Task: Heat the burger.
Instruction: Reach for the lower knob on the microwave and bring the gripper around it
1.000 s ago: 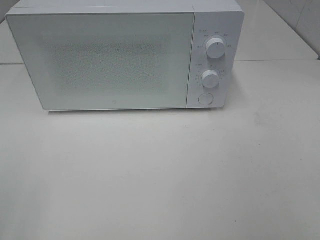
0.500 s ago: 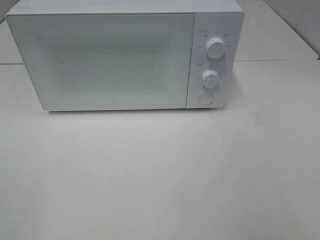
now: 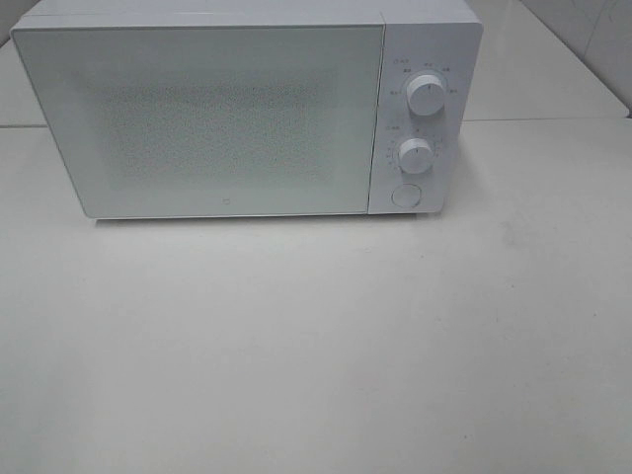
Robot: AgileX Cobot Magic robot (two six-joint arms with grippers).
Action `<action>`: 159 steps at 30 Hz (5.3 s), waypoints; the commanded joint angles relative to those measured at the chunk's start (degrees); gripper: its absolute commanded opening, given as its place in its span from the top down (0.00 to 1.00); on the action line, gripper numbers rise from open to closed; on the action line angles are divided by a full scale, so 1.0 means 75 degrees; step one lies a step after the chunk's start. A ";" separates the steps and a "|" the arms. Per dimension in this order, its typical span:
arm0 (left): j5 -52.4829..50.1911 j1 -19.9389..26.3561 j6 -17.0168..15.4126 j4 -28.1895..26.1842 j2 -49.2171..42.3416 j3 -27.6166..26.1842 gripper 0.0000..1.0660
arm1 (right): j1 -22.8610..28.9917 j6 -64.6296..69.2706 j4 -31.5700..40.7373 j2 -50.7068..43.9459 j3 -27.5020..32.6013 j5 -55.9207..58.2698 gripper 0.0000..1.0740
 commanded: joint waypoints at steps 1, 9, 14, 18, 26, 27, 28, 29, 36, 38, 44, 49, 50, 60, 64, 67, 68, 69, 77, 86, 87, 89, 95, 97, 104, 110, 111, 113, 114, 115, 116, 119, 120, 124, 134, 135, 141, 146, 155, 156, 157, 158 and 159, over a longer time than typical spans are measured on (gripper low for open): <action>-0.0076 0.0015 0.0015 -0.0031 -0.0160 0.0008 0.06 | -0.0046 -0.0115 -0.0031 -0.0199 0.0046 -0.0038 0.30; -0.0076 0.0015 0.0015 -0.0031 -0.0160 0.0008 0.06 | -0.0046 -0.0115 -0.0031 -0.0199 0.0046 -0.0038 0.30; -0.0076 0.0015 0.0015 -0.0031 -0.0160 0.0008 0.06 | -0.0046 -0.0115 -0.0031 -0.0199 0.0046 -0.0038 0.30; -0.0076 0.0015 0.0015 -0.0031 -0.0160 0.0008 0.06 | -0.0046 -0.0115 -0.0031 -0.0199 0.0046 -0.0038 0.30; -0.0076 0.0015 0.0015 -0.0031 -0.0160 0.0008 0.06 | -0.0046 -0.0115 -0.0031 -0.0199 0.0046 -0.0053 0.30; -0.0076 0.0015 0.0015 -0.0031 -0.0160 0.0008 0.06 | -0.0046 -0.0122 -0.0023 -0.0199 -0.0061 -0.0115 0.30; -0.0076 0.0015 0.0015 -0.0031 -0.0160 0.0008 0.06 | -0.0046 -0.0115 -0.0008 -0.0160 -0.0130 -0.0168 0.30; -0.0076 0.0015 0.0015 -0.0031 -0.0160 0.0008 0.06 | -0.0046 -0.0115 -0.0008 -0.0160 -0.0130 -0.0168 0.30; -0.0076 0.0015 0.0015 -0.0031 -0.0160 0.0008 0.06 | -0.0046 -0.0115 0.0000 0.0749 -0.0397 -0.0894 0.30; -0.0076 0.0015 0.0015 -0.0031 -0.0160 0.0008 0.06 | -0.0046 -0.0115 0.0000 0.1016 -0.0397 -0.1161 0.30; -0.0076 0.0015 0.0015 -0.0031 -0.0160 0.0008 0.06 | -0.0046 -0.0115 0.0000 0.1895 -0.0397 -0.2063 0.30; -0.0076 0.0015 0.0015 -0.0031 -0.0160 0.0008 0.06 | -0.0046 -0.0107 0.0000 0.2590 -0.0397 -0.2758 0.30; -0.0076 0.0015 0.0015 -0.0031 -0.0160 0.0008 0.06 | -0.0046 -0.0107 0.0000 0.2743 -0.0397 -0.2903 0.30; -0.0076 0.0015 0.0015 -0.0031 -0.0160 0.0008 0.06 | -0.0046 -0.0069 0.0008 0.4248 -0.0397 -0.4301 0.30; -0.0076 0.0015 0.0015 -0.0031 -0.0160 0.0008 0.06 | -0.0046 -0.0015 0.0008 0.4843 -0.0397 -0.4851 0.30; -0.0076 0.0015 0.0015 -0.0031 -0.0160 0.0008 0.06 | -0.0046 0.0008 0.0008 0.5256 -0.0397 -0.5271 0.30; -0.0076 0.0015 0.0015 -0.0031 -0.0160 0.0008 0.06 | -0.0046 0.0015 0.0008 0.5523 -0.0397 -0.5569 0.30; -0.0076 0.0015 0.0015 -0.0031 -0.0160 0.0008 0.06 | -0.0046 0.0015 0.0008 0.5523 -0.0397 -0.5569 0.30; -0.0076 0.0015 0.0015 -0.0031 -0.0160 0.0008 0.06 | -0.0046 0.0061 -0.0031 0.6623 -0.0397 -0.7028 0.30; -0.0076 0.0015 0.0015 -0.0031 -0.0160 0.0008 0.06 | -0.0046 0.0069 -0.0237 0.7998 0.0099 -0.9672 0.30; -0.0076 0.0015 0.0015 -0.0031 -0.0160 0.0008 0.06 | -0.0046 0.0069 -0.0237 0.7998 0.0099 -0.9672 0.30; -0.0076 0.0015 0.0015 -0.0031 -0.0160 0.0008 0.06 | -0.0031 0.0061 -0.0237 0.8419 0.0390 -1.0642 0.30; -0.0076 0.0015 0.0015 -0.0031 -0.0160 0.0008 0.06 | -0.0023 -0.0145 -0.0122 0.9343 0.0848 -1.2185 0.30; -0.0076 0.0015 0.0015 -0.0031 -0.0160 0.0008 0.06 | -0.0023 -0.0275 0.0046 0.9626 0.0871 -1.2498 0.30; -0.0076 0.0015 0.0015 -0.0031 -0.0160 0.0008 0.06 | -0.0023 -0.0970 0.0550 1.0497 0.1184 -1.3888 0.30; -0.0076 0.0015 0.0015 -0.0031 -0.0160 0.0008 0.06 | 0.0856 -0.1917 0.2002 1.1184 0.1620 -1.5516 0.30; -0.0076 0.0015 0.0015 -0.0023 -0.0160 0.0008 0.06 | 0.1031 -0.2047 0.2208 1.1245 0.1620 -1.5562 0.30; -0.0076 0.0015 0.0015 -0.0023 -0.0160 0.0008 0.06 | 0.1482 -0.2277 0.2666 1.1383 0.1620 -1.5768 0.30; -0.0076 0.0015 0.0015 -0.0023 -0.0160 0.0008 0.06 | 0.1650 -0.2353 0.2880 1.1444 0.1620 -1.5905 0.30; -0.0076 0.0015 0.0015 -0.0023 -0.0160 0.0008 0.06 | 0.1650 -0.2353 0.2880 1.1444 0.1620 -1.5905 0.30; -0.0076 0.0015 0.0015 -0.0023 -0.0160 0.0008 0.06 | 0.2101 -0.2445 0.3293 1.1581 0.1620 -1.6127 0.30; -0.0076 0.0015 0.0015 -0.0023 -0.0160 0.0008 0.06 | 0.2712 -0.2544 0.3888 1.1757 0.1620 -1.6387 0.30; -0.0076 0.0015 0.0015 -0.0023 -0.0160 0.0008 0.06 | 0.3079 -0.2643 0.4293 1.1879 0.1581 -1.6524 0.30; -0.0076 0.0015 0.0015 -0.0015 -0.0160 0.0008 0.06 | 0.3636 -0.2781 0.4958 1.2086 0.1551 -1.6769 0.30; -0.0076 0.0015 0.0015 -0.0008 -0.0160 0.0008 0.06 | 0.4996 -0.3216 0.6547 1.2697 0.1070 -1.6937 0.30; -0.0076 0.0015 0.0015 0.0000 -0.0160 0.0008 0.06 | 0.5233 -0.3300 0.6814 1.2819 0.0924 -1.6921 0.30; -0.0076 0.0015 0.0015 0.0000 -0.0160 0.0008 0.06 | 0.5768 -0.3484 0.7235 1.3224 0.0504 -1.6921 0.30; -0.0076 0.0015 0.0015 0.0000 -0.0160 0.0008 0.06 | 0.5867 -0.3484 0.7311 1.3377 0.0229 -1.6853 0.30; -0.0076 0.0015 0.0015 0.0000 -0.0160 0.0008 0.06 | 0.5814 -0.3484 0.7372 1.3713 -0.0008 -1.6967 0.30; -0.0076 0.0015 0.0015 0.0000 -0.0160 0.0008 0.06 | 0.5814 -0.3484 0.7372 1.3820 -0.0076 -1.6952 0.30; -0.0076 0.0015 0.0015 0.0000 -0.0160 0.0008 0.06 | 0.5814 -0.3484 0.7372 1.3820 -0.0076 -1.6952 0.30; -0.0076 0.0015 0.0015 0.0000 -0.0160 0.0008 0.06 | 0.5814 -0.3453 0.7372 1.3980 -0.0214 -1.6914 0.30; -0.0076 0.0015 0.0015 0.0000 -0.0160 0.0008 0.06 | 0.5814 -0.3453 0.7372 1.3980 -0.0214 -1.6914 0.30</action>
